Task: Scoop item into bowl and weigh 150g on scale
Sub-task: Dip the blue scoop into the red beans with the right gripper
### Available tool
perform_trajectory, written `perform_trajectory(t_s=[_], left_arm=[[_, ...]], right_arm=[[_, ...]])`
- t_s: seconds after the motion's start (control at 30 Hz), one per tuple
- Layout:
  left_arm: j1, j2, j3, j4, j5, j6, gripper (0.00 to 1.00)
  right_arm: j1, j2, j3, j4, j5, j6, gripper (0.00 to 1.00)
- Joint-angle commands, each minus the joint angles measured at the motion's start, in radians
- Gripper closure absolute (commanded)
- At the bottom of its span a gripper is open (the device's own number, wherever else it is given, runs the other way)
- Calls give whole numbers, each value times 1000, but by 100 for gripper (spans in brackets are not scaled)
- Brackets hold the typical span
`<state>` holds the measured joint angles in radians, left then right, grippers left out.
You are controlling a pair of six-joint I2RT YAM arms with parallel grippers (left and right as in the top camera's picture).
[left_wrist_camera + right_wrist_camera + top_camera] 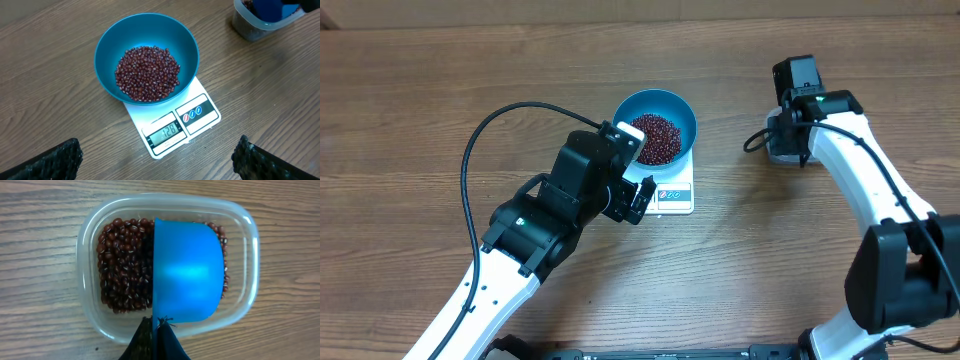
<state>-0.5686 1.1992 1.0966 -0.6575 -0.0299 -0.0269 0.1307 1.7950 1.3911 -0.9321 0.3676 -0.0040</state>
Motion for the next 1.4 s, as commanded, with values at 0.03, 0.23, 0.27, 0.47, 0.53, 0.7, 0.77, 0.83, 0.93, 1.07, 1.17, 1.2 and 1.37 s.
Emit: perform_trajectory(t_s=[0.03,0.23,0.27,0.47,0.53,0.7,0.77,0.83,0.93,1.07,1.17,1.2,1.37], left_arm=[[3,0,27,8,-10,4,1],[3,0,27,10,-10,4,0],[3,0,27,10,-10,4,0],[4,0,27,10,-5,4,1],[4,0,27,10,-5,4,0],[4,0,27,11,-3,4,1],[4,0,27,11,-3,4,0],[3,0,27,11,-3,4,0],[4,0,27,11,-2,4,0],[3,0,27,11,-3,4,0],[4,0,27,11,-3,4,0],[3,0,27,11,-3,4,1],[3,0,27,10,-3,4,0]], right_arm=[[-3,8,2,11,-30,-5,96],[-3,8,2,18,-185,-1,96],[-5,8,2,23,-227,3,96],[-68,8,3,37,-352,39,96],[-114,8,3,41,-420,41,96],[-262,8,3,38,-624,41,96],[-314,8,3,32,-691,41,96],[-352,8,3,24,-738,41,96],[-413,8,3,9,-820,40,96],[-473,8,3,-1,-930,29,96],[-500,8,3,-1,-992,29,96],[-511,8,3,-1,-1028,27,96],[-542,8,3,-5,-1134,-1,96]])
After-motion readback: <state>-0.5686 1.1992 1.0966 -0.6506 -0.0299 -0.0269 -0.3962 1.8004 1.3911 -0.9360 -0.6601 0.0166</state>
